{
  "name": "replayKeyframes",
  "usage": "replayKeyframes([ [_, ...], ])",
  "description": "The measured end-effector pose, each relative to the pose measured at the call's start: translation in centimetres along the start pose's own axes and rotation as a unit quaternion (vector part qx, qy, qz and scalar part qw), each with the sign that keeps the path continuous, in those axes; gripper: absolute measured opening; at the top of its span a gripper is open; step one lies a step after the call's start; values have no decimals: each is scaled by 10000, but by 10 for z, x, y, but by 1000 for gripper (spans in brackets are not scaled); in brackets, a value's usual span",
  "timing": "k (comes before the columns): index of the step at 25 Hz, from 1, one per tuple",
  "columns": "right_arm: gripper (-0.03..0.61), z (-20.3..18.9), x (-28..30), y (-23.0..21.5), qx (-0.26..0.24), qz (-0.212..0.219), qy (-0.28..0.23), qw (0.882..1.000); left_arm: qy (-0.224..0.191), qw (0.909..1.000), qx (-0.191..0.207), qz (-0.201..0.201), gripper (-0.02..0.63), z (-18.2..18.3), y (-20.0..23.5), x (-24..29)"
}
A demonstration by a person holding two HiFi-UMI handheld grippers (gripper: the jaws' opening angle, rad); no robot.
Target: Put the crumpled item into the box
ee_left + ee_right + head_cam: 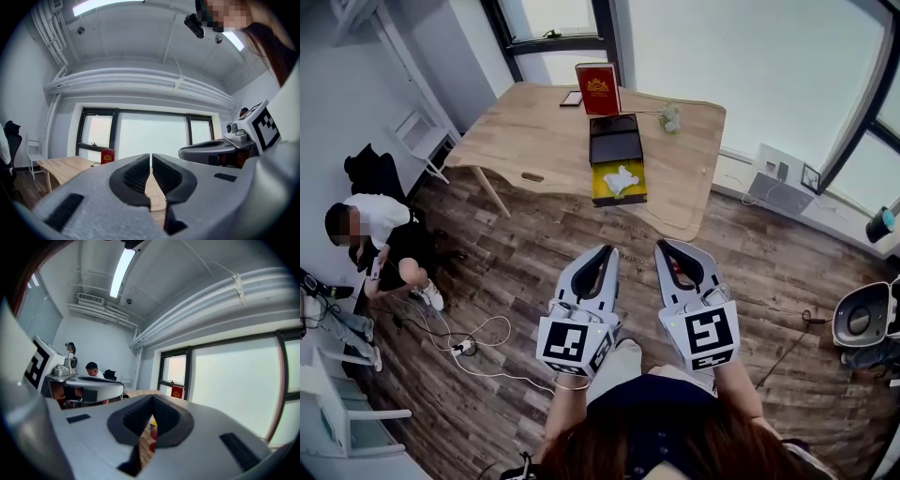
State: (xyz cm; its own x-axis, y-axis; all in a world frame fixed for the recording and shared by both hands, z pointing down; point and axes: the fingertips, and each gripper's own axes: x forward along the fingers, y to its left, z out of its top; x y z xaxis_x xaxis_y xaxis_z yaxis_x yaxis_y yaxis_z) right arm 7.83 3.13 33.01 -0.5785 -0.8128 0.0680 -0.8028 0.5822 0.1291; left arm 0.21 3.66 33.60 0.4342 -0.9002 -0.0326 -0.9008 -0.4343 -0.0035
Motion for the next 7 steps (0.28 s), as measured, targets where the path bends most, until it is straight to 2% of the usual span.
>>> replayKeyframes([
  [7, 25, 2, -7, 7, 3, 11, -20, 10000, 7, 10000, 19, -20, 37, -1, -5, -10],
])
